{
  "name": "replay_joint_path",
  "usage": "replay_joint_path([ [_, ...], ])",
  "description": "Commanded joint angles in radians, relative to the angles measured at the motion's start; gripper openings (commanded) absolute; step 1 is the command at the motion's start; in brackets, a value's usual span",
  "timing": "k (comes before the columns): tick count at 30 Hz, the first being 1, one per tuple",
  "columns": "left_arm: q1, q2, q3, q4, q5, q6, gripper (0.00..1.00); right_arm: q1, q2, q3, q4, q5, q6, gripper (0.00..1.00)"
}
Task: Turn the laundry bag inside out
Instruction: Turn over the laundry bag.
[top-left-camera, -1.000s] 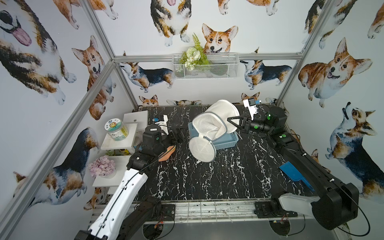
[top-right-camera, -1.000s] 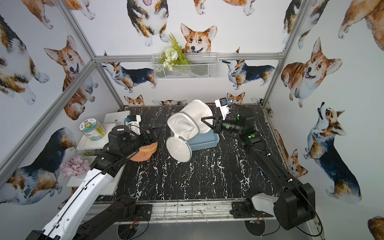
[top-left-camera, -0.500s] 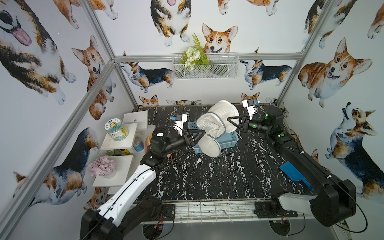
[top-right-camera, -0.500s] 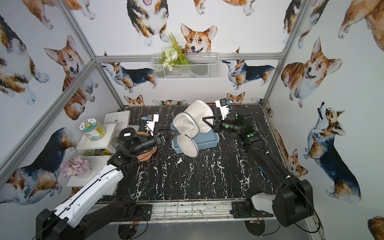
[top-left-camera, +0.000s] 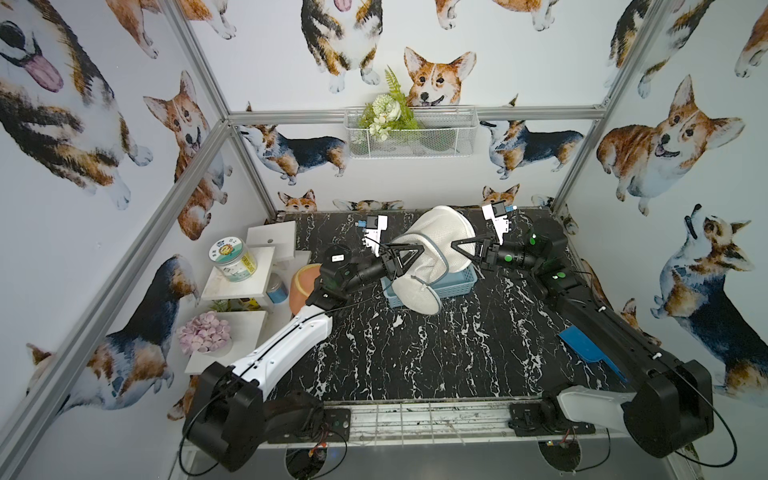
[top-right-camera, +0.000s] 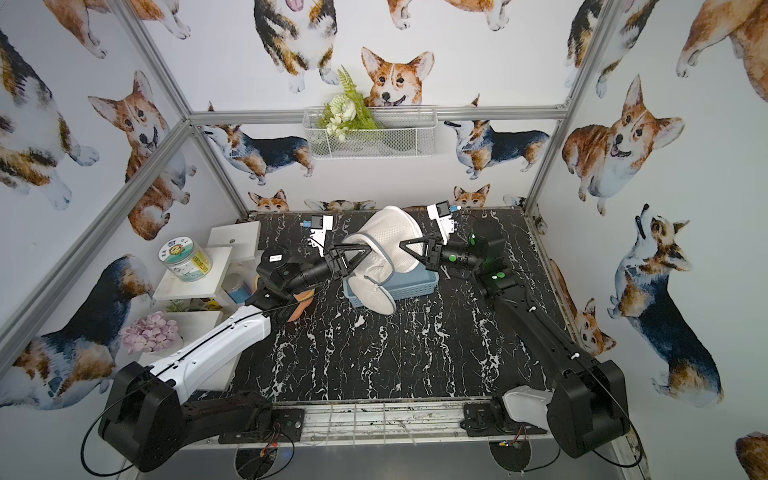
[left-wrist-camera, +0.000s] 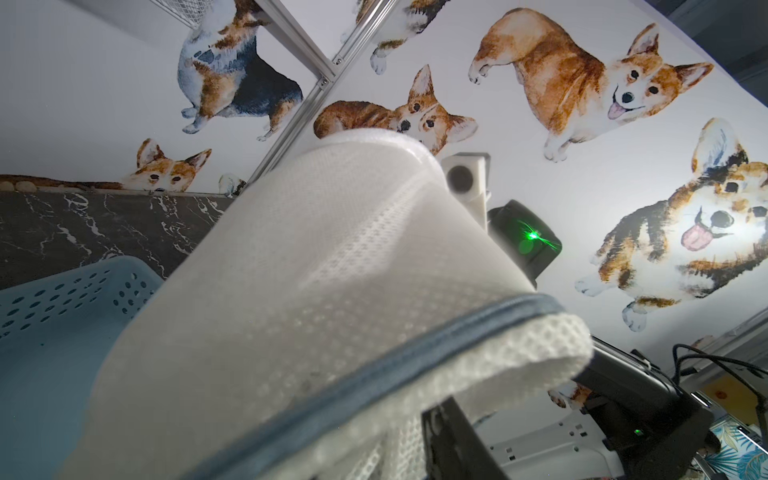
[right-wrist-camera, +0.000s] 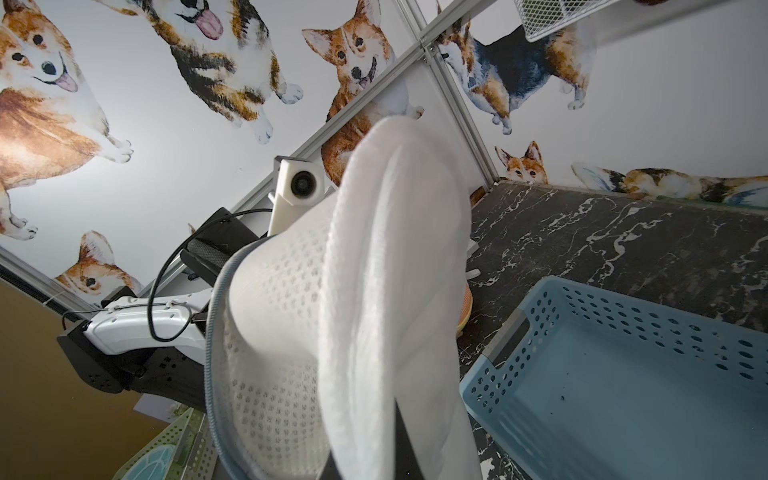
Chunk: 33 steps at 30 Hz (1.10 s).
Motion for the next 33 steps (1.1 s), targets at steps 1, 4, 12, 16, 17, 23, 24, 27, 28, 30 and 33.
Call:
replay_joint_path([
  [1, 0.02, 0.018, 0.001, 0.089, 0.0, -0.017, 0.46, 0.003, -0.013, -0.009, 0.093, -0.047, 0.041, 0.0],
  [4, 0.032, 0.039, -0.014, 0.184, 0.028, -0.073, 0.49, 0.007, -0.017, -0.029, 0.147, -0.07, 0.08, 0.0],
  [12, 0.034, 0.09, -0.034, 0.33, 0.071, -0.14, 0.61, 0.014, -0.005, -0.075, 0.316, -0.12, 0.202, 0.0],
  [16, 0.036, 0.093, -0.037, 0.298, 0.061, -0.122, 0.63, 0.014, 0.002, -0.086, 0.397, -0.145, 0.263, 0.0],
  [17, 0.039, 0.095, -0.043, 0.305, 0.06, -0.125, 0.64, 0.014, 0.002, -0.091, 0.414, -0.149, 0.277, 0.0],
  [23, 0.048, 0.126, -0.043, 0.385, 0.09, -0.174, 0.72, 0.014, 0.011, -0.088, 0.441, -0.174, 0.304, 0.0],
  [24, 0.046, 0.135, -0.043, 0.421, 0.103, -0.197, 0.71, 0.015, 0.016, -0.091, 0.453, -0.175, 0.312, 0.0],
  [27, 0.047, 0.165, -0.061, 0.568, 0.127, -0.292, 0.65, 0.017, 0.032, -0.101, 0.488, -0.163, 0.335, 0.0],
  [28, 0.046, 0.173, -0.067, 0.612, 0.132, -0.322, 0.61, 0.017, 0.037, -0.104, 0.489, -0.155, 0.336, 0.0],
  [30, 0.041, 0.19, -0.08, 0.697, 0.136, -0.379, 0.5, 0.017, 0.051, -0.107, 0.496, -0.143, 0.34, 0.0],
  [33, 0.039, 0.199, -0.091, 0.713, 0.135, -0.401, 0.31, 0.017, 0.068, -0.111, 0.494, -0.125, 0.337, 0.0],
])
